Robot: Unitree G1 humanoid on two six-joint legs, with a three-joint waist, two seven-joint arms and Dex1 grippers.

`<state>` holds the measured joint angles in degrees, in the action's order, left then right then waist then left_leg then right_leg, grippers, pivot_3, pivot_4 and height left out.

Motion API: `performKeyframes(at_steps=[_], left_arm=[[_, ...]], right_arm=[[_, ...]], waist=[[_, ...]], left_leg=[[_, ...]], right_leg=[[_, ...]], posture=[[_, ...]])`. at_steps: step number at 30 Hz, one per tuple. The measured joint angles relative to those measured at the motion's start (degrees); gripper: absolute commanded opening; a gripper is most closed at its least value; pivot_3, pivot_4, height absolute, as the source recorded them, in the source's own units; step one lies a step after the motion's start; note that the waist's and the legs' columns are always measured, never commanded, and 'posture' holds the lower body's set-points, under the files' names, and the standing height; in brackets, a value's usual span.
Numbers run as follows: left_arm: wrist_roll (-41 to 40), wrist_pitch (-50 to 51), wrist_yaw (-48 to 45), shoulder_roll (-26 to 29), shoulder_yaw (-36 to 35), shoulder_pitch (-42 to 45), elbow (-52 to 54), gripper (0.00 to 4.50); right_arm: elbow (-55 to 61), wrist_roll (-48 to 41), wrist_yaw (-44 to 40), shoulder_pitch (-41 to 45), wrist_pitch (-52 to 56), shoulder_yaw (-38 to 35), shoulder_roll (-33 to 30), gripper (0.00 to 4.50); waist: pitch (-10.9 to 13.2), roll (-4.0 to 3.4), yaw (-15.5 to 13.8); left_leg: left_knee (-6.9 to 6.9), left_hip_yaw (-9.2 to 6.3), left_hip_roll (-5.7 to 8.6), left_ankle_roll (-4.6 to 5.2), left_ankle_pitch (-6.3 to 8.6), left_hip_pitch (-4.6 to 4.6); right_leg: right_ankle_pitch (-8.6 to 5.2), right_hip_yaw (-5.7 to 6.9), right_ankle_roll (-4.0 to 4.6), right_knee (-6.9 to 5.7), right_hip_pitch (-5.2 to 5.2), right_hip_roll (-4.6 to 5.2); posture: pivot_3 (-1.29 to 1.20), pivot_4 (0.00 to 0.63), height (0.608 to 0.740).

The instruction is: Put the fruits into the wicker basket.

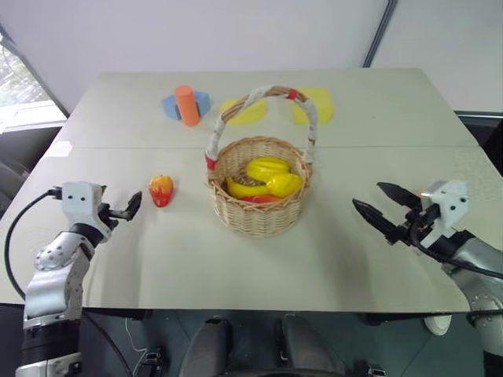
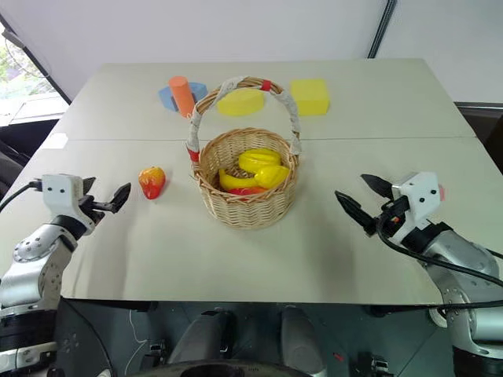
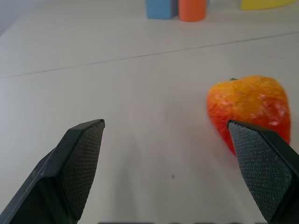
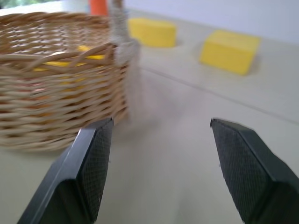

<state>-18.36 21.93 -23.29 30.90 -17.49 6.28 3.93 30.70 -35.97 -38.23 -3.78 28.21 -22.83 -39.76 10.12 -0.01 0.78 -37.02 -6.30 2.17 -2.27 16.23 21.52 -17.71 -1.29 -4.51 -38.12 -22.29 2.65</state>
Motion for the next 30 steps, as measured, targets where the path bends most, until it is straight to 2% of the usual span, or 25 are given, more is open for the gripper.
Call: performKeyframes(at_steps=[7,13,19,22,23,25,26,30], left_arm=[[1.2,13.23,3.36,-0.26,6.43,7.8,4.73,4.49],[2.81,20.52,5.53,-0.63,10.19,10.69,6.16,4.49],[5.36,25.02,7.85,-1.27,12.47,12.57,5.14,4.49],[5.53,25.39,8.6,-2.08,12.49,12.89,4.74,3.66],[5.66,25.35,8.64,-2.17,12.49,13.0,4.58,3.29],[5.91,25.23,8.71,-2.25,12.49,13.01,4.44,2.24],[5.99,25.13,8.73,-2.28,12.49,13.02,4.36,1.94],[6.9,25.02,8.78,-2.19,12.49,13.23,3.98,1.91]], right_arm=[[9.13,-7.67,-2.18,7.51,5.31,3.52,-6.2,3.45],[11.13,-7.3,-3.18,8.6,5.59,7.64,-6.79,3.45],[11.28,-3.48,-4.7,5.42,1.79,11.03,-5.97,3.45],[11.25,-2.35,-4.84,4.89,0.5,11.73,-5.05,3.45],[11.25,-2.17,-4.85,4.92,0.09,12.03,-4.88,3.45],[11.24,-1.44,-4.84,4.93,-0.23,12.51,-4.55,3.45],[11.23,-1.22,-4.83,4.95,-0.39,12.69,-4.51,3.45],[11.23,-0.39,-4.63,4.99,-0.72,13.32,-4.15,3.45]], waist=[[0.05,0.23,-0.15],[0.06,0.27,-0.09],[0.08,0.31,-0.23],[0.09,0.32,-0.12],[0.09,0.32,-0.12],[0.09,0.32,-0.16],[0.09,0.32,-0.19],[0.09,0.32,-0.15]], left_leg=[[-0.02,-0.04,-0.01,0.0,0.0,0.01],[-0.03,-0.01,0.0,0.03,0.02,0.02],[-0.06,-0.02,0.01,0.03,0.02,0.04],[-0.05,-0.02,0.0,0.02,0.01,0.02],[-0.05,-0.02,0.0,0.02,0.01,0.02],[-0.05,-0.02,-0.01,0.02,0.01,0.02],[-0.05,-0.02,-0.01,0.01,0.01,0.02],[-0.05,-0.02,-0.01,0.01,0.01,0.02]], right_leg=[[0.0,0.04,-0.01,0.0,0.02,-0.04],[0.0,0.01,-0.02,0.01,-0.01,-0.04],[0.01,0.02,-0.02,0.01,0.0,-0.02],[0.01,0.02,-0.02,-0.01,-0.01,-0.03],[0.01,0.02,-0.02,-0.01,-0.01,-0.03],[0.01,0.02,-0.02,-0.01,-0.01,-0.03],[0.01,0.02,-0.02,0.0,0.0,-0.03],[0.01,0.02,-0.02,-0.01,-0.01,-0.03]], posture=[[0.0,0.15,0.74],[0.0,0.15,0.74],[0.0,0.15,0.74],[0.0,0.15,0.74],[0.0,0.15,0.74],[0.0,0.15,0.74],[0.0,0.15,0.74],[0.0,0.15,0.74]])
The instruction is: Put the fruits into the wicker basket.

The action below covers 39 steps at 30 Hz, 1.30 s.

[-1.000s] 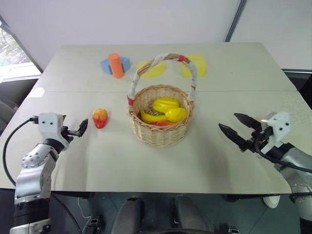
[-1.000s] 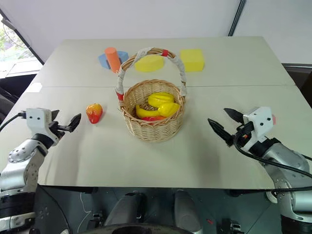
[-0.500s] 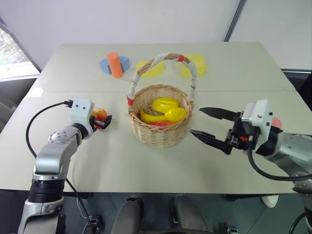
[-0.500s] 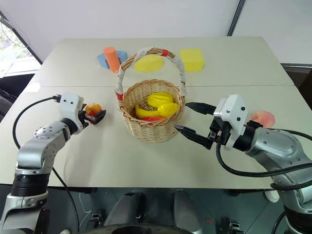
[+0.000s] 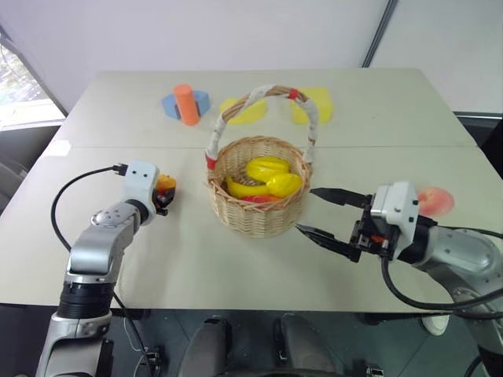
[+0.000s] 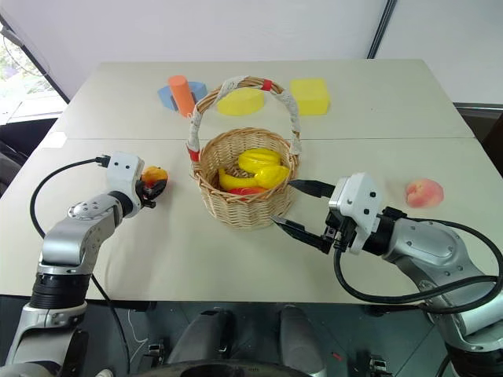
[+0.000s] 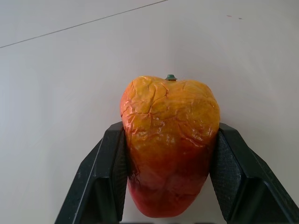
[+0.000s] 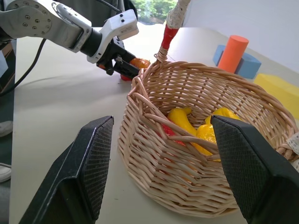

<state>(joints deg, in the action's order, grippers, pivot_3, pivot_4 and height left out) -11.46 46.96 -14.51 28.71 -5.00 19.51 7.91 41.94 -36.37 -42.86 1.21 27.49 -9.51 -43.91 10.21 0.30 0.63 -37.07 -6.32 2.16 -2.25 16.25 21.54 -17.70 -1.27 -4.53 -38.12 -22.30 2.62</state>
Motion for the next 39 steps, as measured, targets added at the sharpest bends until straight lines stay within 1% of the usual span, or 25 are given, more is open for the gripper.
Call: performKeyframes(at_steps=[3,5,6,7,8,10,12,15,17,19,21,24,25,27,29,33,37,39], left_arm=[[0.66,-1.5,-1.22,1.37,-0.33,-0.79,0.08,1.91],[-1.79,-5.39,-6.56,3.9,-2.88,-3.59,1.63,1.91],[-3.95,-6.96,-9.67,4.58,-4.92,-5.03,3.04,1.91],[-8.02,-8.21,-14.11,5.16,-8.09,-6.77,5.82,1.91],[-10.56,-8.42,-16.41,5.34,-9.64,-7.43,7.4,1.91],[-20.26,-6.44,-23.37,7.51,-14.01,-9.02,13.98,1.91],[-24.86,-4.87,-25.98,9.11,-14.57,-8.17,18.59,1.91],[-27.72,-1.2,-25.42,9.39,-8.21,-2.83,24.81,1.91],[-27.89,0.72,-23.5,7.47,-2.48,0.51,26.88,1.91],[-26.31,2.29,-19.58,3.56,3.82,5.61,26.85,1.91],[-23.67,2.55,-16.34,0.6,8.52,9.87,26.07,1.91],[-19.47,1.49,-14.04,-0.99,12.9,12.44,23.19,1.91],[-18.63,1.36,-13.41,-2.07,13.41,12.75,21.58,1.91],[-17.69,1.24,-13.02,-2.86,13.71,12.74,19.63,2.92],[-17.19,0.95,-13.3,-3.0,13.81,12.76,19.26,3.68],[-16.55,-1.44,-15.3,-2.5,13.56,12.55,19.22,3.68],[-18.73,-3.68,-18.87,-2.4,12.07,9.94,20.16,3.68],[-20.3,-6.76,-23.18,-1.7,12.06,6.63,21.88,3.68]], right_arm=[[-0.01,0.54,0.36,0.03,-0.08,0.12,0.01,3.45],[-0.44,1.14,0.39,-0.02,-0.21,-0.05,-0.03,3.45],[-0.97,1.32,0.37,0.0,-0.27,-0.24,-0.05,3.45],[-1.93,1.42,0.29,0.02,-0.33,-0.56,-0.11,3.45],[-2.5,1.51,0.23,0.01,-0.36,-0.83,-0.11,3.45],[-5.41,1.68,-0.28,0.58,-0.42,-1.92,-0.14,3.45],[-7.63,1.78,-0.47,1.21,-0.47,-3.12,-0.2,3.45],[-10.47,2.49,-1.13,1.95,-0.86,-4.38,-0.47,3.45],[-11.27,2.89,-1.37,1.98,-1.26,-4.81,-0.58,3.45],[-11.77,3.51,-1.31,1.66,-1.67,-5.38,-0.57,3.45],[-11.77,3.68,-1.05,0.58,-1.82,-6.06,-0.46,3.45],[-11.4,3.82,-0.27,-1.32,-1.86,-7.19,-0.11,3.45],[-11.02,3.82,0.0,-2.05,-1.84,-7.61,-0.02,3.45],[-10.19,3.81,0.74,-2.95,-1.61,-8.07,-0.02,3.45],[-9.47,3.81,1.63,-3.61,-1.2,-8.94,-0.03,3.45],[-11.1,4.33,4.89,-4.92,1.08,-12.05,0.02,3.45],[-16.85,7.06,9.14,-4.67,1.41,-15.76,0.23,3.45],[-22.57,10.53,13.81,-2.99,2.53,-17.3,0.0,3.45]], waist=[[0.0,0.0,0.09],[0.01,0.01,0.19],[0.01,0.01,0.11],[0.01,0.02,-0.01],[0.01,0.02,-0.06],[0.04,0.08,-0.33],[0.04,0.06,-0.72],[0.04,0.06,-1.46],[0.04,0.06,-1.34],[0.05,0.08,-1.33],[0.05,0.08,-1.18],[0.05,0.07,-0.81],[0.05,0.06,-0.78],[0.05,0.07,-0.61],[0.05,0.07,-0.67],[0.05,0.07,-1.04],[0.05,0.06,-1.15],[0.05,0.06,-1.07]], left_leg=[[0.01,0.0,0.0,0.0,0.0,0.0],[0.03,0.0,-0.02,-0.01,0.0,0.01],[0.03,0.0,-0.02,-0.01,0.0,0.04],[0.02,0.0,-0.02,-0.01,0.0,0.07],[0.01,0.01,-0.02,-0.01,0.0,0.07],[-0.04,0.0,-0.02,-0.01,0.0,0.12],[-0.06,0.03,0.02,-0.01,0.0,0.08],[-0.06,0.02,0.06,-0.01,0.0,0.03],[-0.06,0.03,0.06,0.01,0.01,0.04],[-0.06,0.03,0.05,0.02,0.01,0.06],[-0.06,0.03,0.03,0.03,0.01,0.05],[-0.02,0.07,-0.01,0.03,0.01,0.01],[-0.03,0.07,-0.02,0.03,0.01,0.01],[-0.05,0.07,-0.04,0.03,0.0,0.02],[-0.06,0.07,-0.03,0.02,0.0,0.02],[-0.07,0.08,-0.01,0.02,0.0,0.02],[-0.06,0.11,0.0,0.02,0.0,0.02],[-0.06,0.18,0.01,0.01,0.0,0.02]], right_leg=[[0.0,0.0,0.0,0.0,-0.02,0.0],[0.0,-0.01,0.01,0.01,-0.04,0.0],[0.0,-0.01,0.01,0.03,-0.05,0.01],[0.0,-0.01,0.01,0.05,-0.05,0.04],[0.0,-0.01,0.01,0.05,-0.05,0.06],[0.0,0.01,0.01,0.08,-0.02,0.09],[0.01,-0.01,0.0,0.09,0.02,0.14],[0.03,0.0,-0.04,0.09,0.11,0.12],[0.03,-0.01,-0.05,0.09,0.09,0.09],[0.04,-0.01,-0.06,0.08,0.06,0.03],[0.03,-0.02,-0.06,0.08,0.06,-0.03],[0.03,-0.06,-0.05,0.06,0.03,-0.1],[0.03,-0.07,-0.05,0.04,0.02,-0.1],[0.03,-0.07,-0.05,0.03,0.02,-0.12],[0.03,-0.07,-0.05,0.03,0.03,-0.1],[0.03,-0.07,-0.05,0.05,0.04,-0.08],[0.03,-0.11,-0.05,0.04,0.03,-0.07],[0.03,-0.15,-0.05,0.05,0.02,-0.04]], posture=[[0.0,0.15,0.74],[0.0,0.15,0.74],[0.0,0.15,0.74],[0.0,0.15,0.74],[0.0,0.15,0.74],[0.0,0.15,0.74],[0.0,0.15,0.74],[0.0,0.15,0.74],[0.0,0.15,0.74],[0.0,0.15,0.74],[0.0,0.15,0.74],[0.0,0.15,0.74],[0.0,0.15,0.74],[0.0,0.15,0.74],[0.0,0.15,0.74],[0.0,0.15,0.74],[0.0,0.15,0.74],[0.0,0.15,0.74]])
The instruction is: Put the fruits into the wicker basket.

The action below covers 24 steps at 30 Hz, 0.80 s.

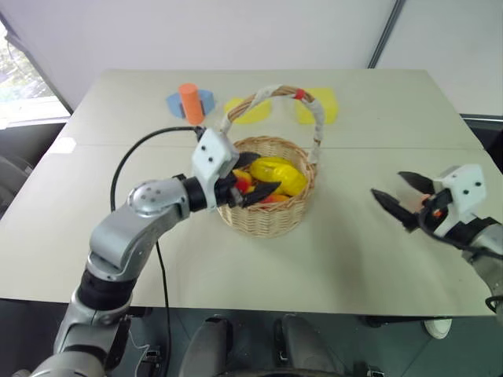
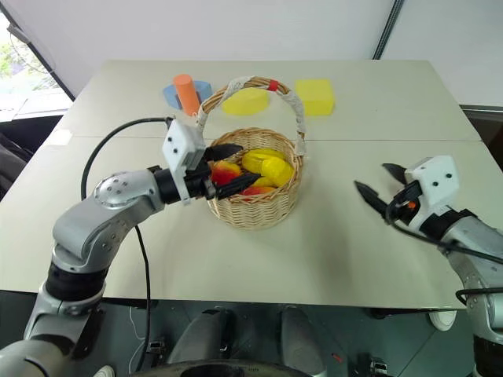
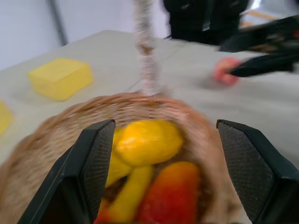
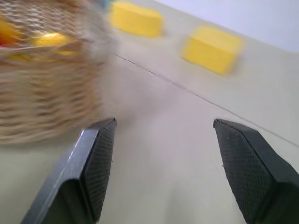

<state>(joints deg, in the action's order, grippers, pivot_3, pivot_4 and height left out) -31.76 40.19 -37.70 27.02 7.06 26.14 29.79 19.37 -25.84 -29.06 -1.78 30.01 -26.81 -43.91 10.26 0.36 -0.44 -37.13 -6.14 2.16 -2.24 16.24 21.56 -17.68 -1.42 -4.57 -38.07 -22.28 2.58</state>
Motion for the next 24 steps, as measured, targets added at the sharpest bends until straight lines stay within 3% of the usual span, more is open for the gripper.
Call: performKeyframes(at_steps=[8,18,24], left_arm=[[0.02,-3.05,-6.35,2.47,3.17,-2.28,0.67,3.68],[0.07,-3.34,-7.42,2.22,3.81,-1.0,0.69,3.68],[0.1,-3.34,-7.41,2.25,4.06,-0.93,0.7,3.76]], right_arm=[[-8.98,6.72,8.27,1.37,5.09,-1.24,0.04,3.45],[-16.62,8.57,10.13,4.01,5.62,-1.24,1.11,3.45],[-20.36,8.64,8.86,5.78,3.41,-1.26,1.13,1.62]], waist=[[-0.03,-0.07,-0.1],[-0.03,-0.07,0.5],[-0.03,-0.07,1.07]], left_leg=[[0.0,0.02,-0.01,0.02,0.0,-0.01],[-0.01,0.04,-0.03,0.02,0.0,-0.07],[-0.01,0.04,-0.02,0.03,0.0,-0.07]], right_leg=[[0.0,-0.01,0.0,-0.02,0.02,-0.03],[0.0,-0.02,0.0,-0.04,0.07,-0.05],[0.0,-0.01,0.0,-0.04,0.08,-0.05]], posture=[[0.0,0.15,0.74],[0.0,0.15,0.74],[0.0,0.15,0.74]])
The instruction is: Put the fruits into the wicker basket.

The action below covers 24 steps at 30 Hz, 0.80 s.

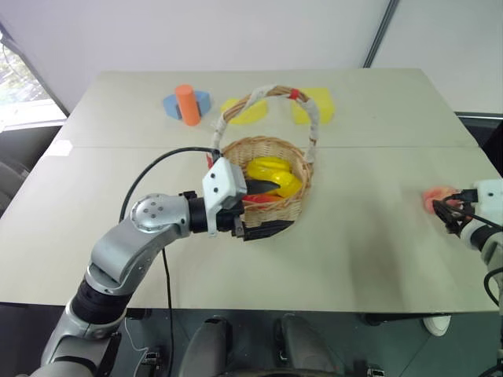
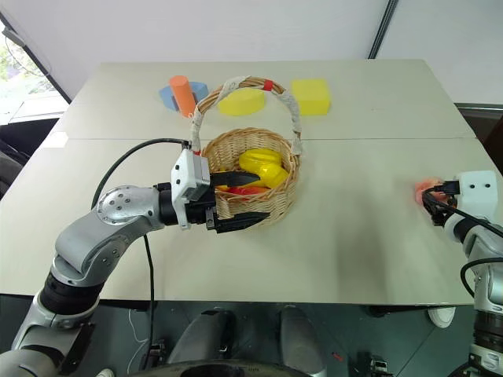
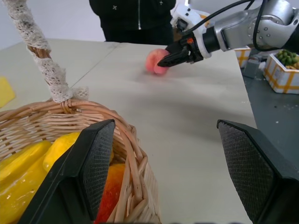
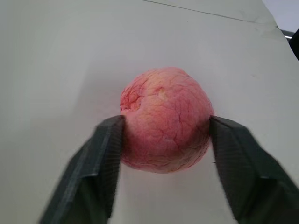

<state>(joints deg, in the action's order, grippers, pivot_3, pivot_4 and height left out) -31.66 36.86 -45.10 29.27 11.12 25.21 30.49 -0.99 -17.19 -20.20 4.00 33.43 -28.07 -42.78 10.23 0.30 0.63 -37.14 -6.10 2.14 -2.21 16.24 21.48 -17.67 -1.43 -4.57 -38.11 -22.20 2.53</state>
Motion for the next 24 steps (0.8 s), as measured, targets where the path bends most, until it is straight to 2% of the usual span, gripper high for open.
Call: performKeyframes(at_steps=[6,9,10,13,16,18,20,24], left_arm=[[0.7,-0.52,1.28,0.0,-1.01,-0.58,-0.02,3.76],[0.28,-1.77,1.19,2.52,-6.19,-3.36,-0.81,3.76],[0.07,-2.3,0.81,3.59,-8.28,-4.53,-1.53,3.76],[-1.84,-3.56,-2.76,8.47,-16.57,-9.51,-4.94,3.76],[-3.31,-5.21,-6.13,11.0,-20.54,-12.36,-5.85,3.76],[-3.45,-6.17,-7.54,12.29,-22.07,-13.45,-7.33,3.76],[-3.24,-7.0,-7.85,12.96,-22.98,-13.98,-8.68,3.76],[-3.09,-7.7,-7.54,12.83,-23.16,-14.35,-8.92,3.76]], right_arm=[[-0.66,1.9,-0.83,-1.08,-4.02,0.63,-0.07,1.62],[7.34,-0.07,-6.63,-5.36,-7.18,0.53,-0.38,1.62],[11.17,-1.75,-9.22,-6.61,-7.59,0.5,-0.88,1.62],[28.1,-14.44,-17.58,-8.42,-3.6,-0.02,-3.19,1.62],[37.61,-24.8,-19.52,-5.14,1.76,0.92,-5.29,1.62],[41.04,-28.23,-18.53,-0.62,4.5,5.07,-5.51,1.62],[42.57,-28.01,-16.41,4.43,6.39,11.92,-4.74,1.62],[39.75,-16.94,-9.76,14.36,7.37,27.89,-0.93,1.62]], waist=[[0.0,0.0,0.03],[0.02,-0.19,0.4],[0.05,-0.29,0.54],[0.13,-0.4,0.69],[0.18,-0.23,0.05],[0.16,-0.18,-0.1],[0.16,-0.12,-0.05],[0.17,-0.11,0.07]], left_leg=[[0.0,0.0,0.0,0.0,0.0,0.01],[0.06,0.01,-0.09,0.0,0.0,0.01],[0.06,0.01,-0.11,0.0,0.0,0.0],[0.06,-0.01,-0.25,0.0,0.0,-0.05],[-0.02,-0.05,-0.15,0.0,0.0,-0.04],[-0.06,-0.05,-0.08,0.0,0.0,-0.03],[-0.05,-0.05,-0.06,0.0,0.01,0.02],[0.05,-0.05,-0.05,-0.01,0.01,0.16]], right_leg=[[0.0,0.0,0.0,-0.01,-0.03,0.0],[0.0,-0.04,0.0,-0.01,-0.1,-0.08],[0.0,-0.05,0.0,-0.02,-0.12,-0.11],[0.0,-0.02,0.01,-0.04,-0.06,-0.22],[0.01,0.02,0.02,0.01,0.04,-0.09],[0.01,0.02,0.02,0.04,0.05,0.01],[0.01,0.03,0.01,0.07,0.01,0.05],[0.02,0.02,0.01,0.06,-0.23,0.08]], posture=[[0.0,0.15,0.74],[0.0,0.15,0.74],[0.0,0.15,0.74],[0.0,0.15,0.74],[0.0,0.15,0.74],[0.0,0.15,0.74],[0.0,0.15,0.74],[0.0,0.15,0.74]])
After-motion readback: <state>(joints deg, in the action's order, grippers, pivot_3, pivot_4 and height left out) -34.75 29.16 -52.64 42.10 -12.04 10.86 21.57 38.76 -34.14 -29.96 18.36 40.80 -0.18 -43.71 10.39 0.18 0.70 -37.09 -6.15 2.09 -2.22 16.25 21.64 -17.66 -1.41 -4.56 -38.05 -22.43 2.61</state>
